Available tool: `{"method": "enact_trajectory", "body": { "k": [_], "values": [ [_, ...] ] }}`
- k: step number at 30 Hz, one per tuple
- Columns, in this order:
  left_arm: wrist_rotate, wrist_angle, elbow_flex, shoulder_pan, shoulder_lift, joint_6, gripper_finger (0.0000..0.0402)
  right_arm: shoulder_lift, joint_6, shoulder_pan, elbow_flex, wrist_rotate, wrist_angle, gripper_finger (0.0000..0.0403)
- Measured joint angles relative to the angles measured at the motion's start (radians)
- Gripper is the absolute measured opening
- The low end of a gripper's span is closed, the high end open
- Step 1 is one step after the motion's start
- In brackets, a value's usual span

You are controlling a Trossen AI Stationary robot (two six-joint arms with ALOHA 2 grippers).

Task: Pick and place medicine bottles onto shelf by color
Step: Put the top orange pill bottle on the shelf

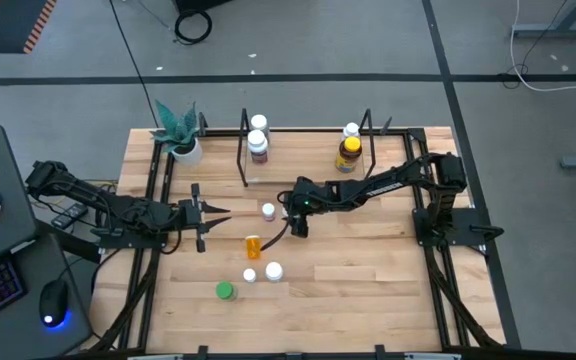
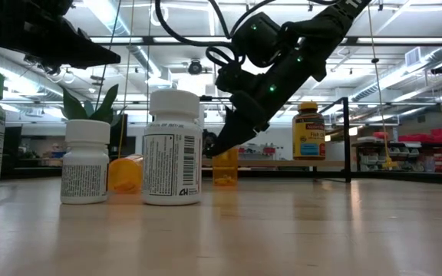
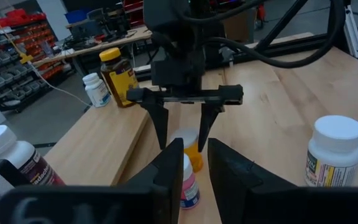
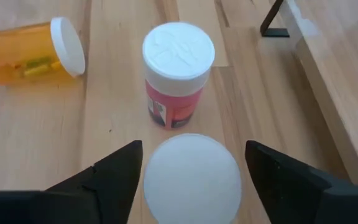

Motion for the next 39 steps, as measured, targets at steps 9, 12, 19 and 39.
{"method": "enact_trajectory", "body": {
  "k": [9,12,19,39],
  "values": [
    [0.0,0.0,0.0,0.0,0.0,-0.001,0.0082,0.0,0.0,-0.001,0.0,0.0,-0.031,0.0226],
    [0.0,0.0,0.0,0.0,0.0,-0.001,0.0078,-0.007,-0.001,-0.01,0.0,-0.01,-0.046,0.022],
    [0.0,-0.004,0.0,0.0,0.0,0.001,0.008,-0.036,0.006,-0.047,0.085,-0.065,-0.235,0.0228],
    [0.0,-0.006,0.001,0.0,0.0,0.002,0.0074,-0.034,-0.167,-0.269,0.424,-0.169,-0.479,0.0226]
  ]
}}
